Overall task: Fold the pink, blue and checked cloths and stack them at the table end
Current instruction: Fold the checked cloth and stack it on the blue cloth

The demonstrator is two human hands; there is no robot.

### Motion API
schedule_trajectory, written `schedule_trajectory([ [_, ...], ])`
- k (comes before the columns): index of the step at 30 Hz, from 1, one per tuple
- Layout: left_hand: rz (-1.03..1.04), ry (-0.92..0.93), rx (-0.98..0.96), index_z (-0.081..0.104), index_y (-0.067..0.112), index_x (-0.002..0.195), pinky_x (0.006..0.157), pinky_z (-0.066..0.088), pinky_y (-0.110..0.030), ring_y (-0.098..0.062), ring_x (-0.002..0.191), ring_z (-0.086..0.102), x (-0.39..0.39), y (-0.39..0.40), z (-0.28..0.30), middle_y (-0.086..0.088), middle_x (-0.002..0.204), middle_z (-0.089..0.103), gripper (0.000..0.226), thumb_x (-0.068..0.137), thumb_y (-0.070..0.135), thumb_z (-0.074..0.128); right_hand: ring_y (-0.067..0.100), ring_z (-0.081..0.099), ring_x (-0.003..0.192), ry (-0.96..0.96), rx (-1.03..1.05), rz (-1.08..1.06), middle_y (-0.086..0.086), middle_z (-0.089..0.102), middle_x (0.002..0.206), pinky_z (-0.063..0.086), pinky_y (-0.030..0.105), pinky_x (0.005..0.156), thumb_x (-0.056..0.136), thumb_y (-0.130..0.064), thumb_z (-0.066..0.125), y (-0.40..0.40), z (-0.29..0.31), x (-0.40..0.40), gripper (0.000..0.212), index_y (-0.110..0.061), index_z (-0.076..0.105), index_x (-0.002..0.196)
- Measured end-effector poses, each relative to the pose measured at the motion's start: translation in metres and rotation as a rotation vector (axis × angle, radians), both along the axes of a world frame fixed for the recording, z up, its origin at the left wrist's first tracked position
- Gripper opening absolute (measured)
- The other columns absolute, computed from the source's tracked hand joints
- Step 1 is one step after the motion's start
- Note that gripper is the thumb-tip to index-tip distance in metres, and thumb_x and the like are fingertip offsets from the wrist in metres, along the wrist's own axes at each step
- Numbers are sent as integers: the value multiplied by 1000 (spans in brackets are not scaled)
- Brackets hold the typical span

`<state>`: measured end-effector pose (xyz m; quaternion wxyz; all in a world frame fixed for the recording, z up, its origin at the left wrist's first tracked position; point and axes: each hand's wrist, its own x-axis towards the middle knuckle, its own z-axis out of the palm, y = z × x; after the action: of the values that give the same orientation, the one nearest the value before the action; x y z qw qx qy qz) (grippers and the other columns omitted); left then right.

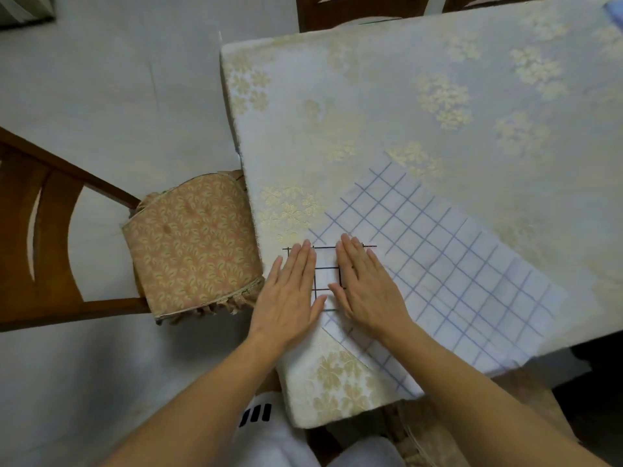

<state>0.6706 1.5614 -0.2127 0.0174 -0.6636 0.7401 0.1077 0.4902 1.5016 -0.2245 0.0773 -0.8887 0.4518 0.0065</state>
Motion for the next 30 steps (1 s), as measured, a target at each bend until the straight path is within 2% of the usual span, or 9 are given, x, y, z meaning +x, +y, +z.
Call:
schedule_trajectory([
  [3,-39,-13,74,-4,7,155,122,13,-45,-20,152,-10,-9,0,-12,-10,164,-10,71,102,49,15,25,13,153,-4,38,32,11,13,166,20,43,123,106,-42,24,7,-8,17,62,-8,17,158],
  [8,-50,-3,87,-9,10,156,123,0,-42,-19,151,-15,8,6,-18,-7,164,-17,80,100,64,12,23,6,154,96,91,-23,6,7,167,9,41,124,103,-58,14,4,-16,-12,73,-10,12,159],
  [11,-31,-2,98,-8,8,156,123,5,-46,-21,151,-14,14,7,-9,-9,164,-15,80,100,61,12,24,9,154,134,104,-73,7,8,167,13,44,124,102,-60,16,0,-9,-34,75,-10,12,159],
  [14,235,124,38,18,7,155,121,19,-47,-26,151,14,18,13,12,-11,164,13,72,100,51,32,34,35,144,63,59,-190,16,34,158,35,52,115,100,-45,43,-1,8,-42,67,-6,31,154],
  [15,382,192,13,32,9,150,117,27,-46,-27,144,28,20,16,20,-10,158,29,64,98,46,42,36,48,132,8,41,-270,18,47,147,44,52,104,97,-38,51,-1,13,-45,61,-6,41,148],
  [17,655,292,-11,50,15,132,101,39,-44,-26,120,45,22,21,32,-7,131,50,46,93,40,55,35,61,103,-109,5,-438,14,62,119,49,48,82,91,-32,56,1,23,-48,46,-8,57,131],
  [21,985,496,74,55,23,101,90,47,-46,-27,102,52,14,21,37,-2,106,53,22,87,37,64,27,59,100,-225,179,-708,4,64,109,42,44,87,93,-31,59,9,39,-42,30,-14,62,117],
  [25,1036,606,93,54,25,101,90,48,-45,-22,99,54,-3,15,40,1,105,57,22,85,34,66,23,58,97,-219,289,-814,1,61,107,44,43,91,93,-38,57,12,43,-30,32,-15,62,115],
  [30,1091,613,146,54,25,92,89,48,-43,-22,96,55,-11,6,39,0,103,58,19,86,38,66,23,56,91,-210,342,-882,-2,57,99,46,43,88,91,-39,57,9,44,-19,28,-16,61,107],
])
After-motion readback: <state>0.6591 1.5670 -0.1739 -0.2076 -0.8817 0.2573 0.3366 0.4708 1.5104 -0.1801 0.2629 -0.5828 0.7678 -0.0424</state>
